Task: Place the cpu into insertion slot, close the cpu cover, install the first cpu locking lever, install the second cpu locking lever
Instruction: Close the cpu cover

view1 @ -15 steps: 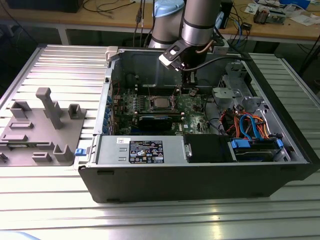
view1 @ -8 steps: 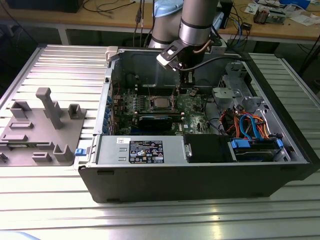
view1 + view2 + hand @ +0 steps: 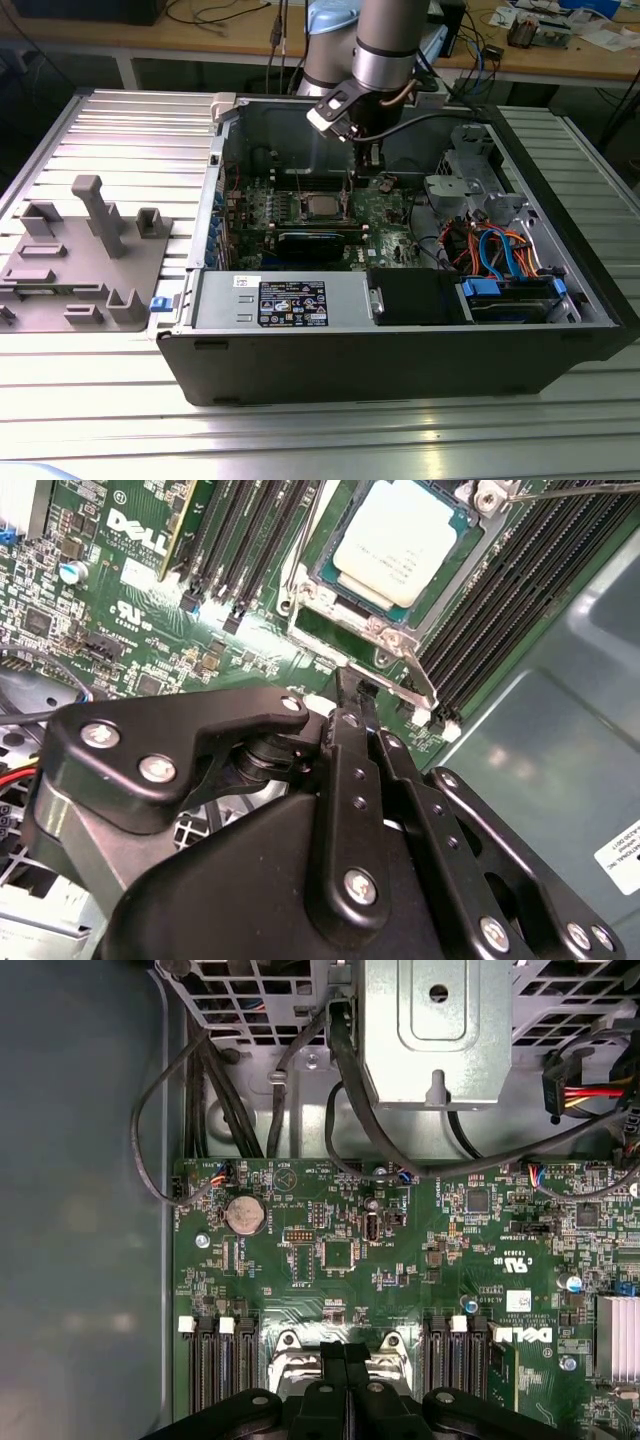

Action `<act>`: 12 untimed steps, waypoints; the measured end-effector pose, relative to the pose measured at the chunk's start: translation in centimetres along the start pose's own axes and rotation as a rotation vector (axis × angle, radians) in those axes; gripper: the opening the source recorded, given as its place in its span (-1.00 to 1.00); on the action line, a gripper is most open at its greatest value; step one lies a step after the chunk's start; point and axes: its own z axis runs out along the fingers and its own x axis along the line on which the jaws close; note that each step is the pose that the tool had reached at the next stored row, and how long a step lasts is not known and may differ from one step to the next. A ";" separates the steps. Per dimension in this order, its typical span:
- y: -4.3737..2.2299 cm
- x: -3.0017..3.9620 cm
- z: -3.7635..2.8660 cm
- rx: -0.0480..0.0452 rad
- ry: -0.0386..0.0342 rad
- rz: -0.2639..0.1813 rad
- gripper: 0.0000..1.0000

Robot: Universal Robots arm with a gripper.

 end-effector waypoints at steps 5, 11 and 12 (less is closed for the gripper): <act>-0.09 0.00 0.00 0.0000 0.0001 0.000 -0.79; -1.98 0.01 0.64 0.0013 0.0000 0.000 -0.79; -1.99 0.01 0.64 0.0014 -0.0002 0.000 -0.79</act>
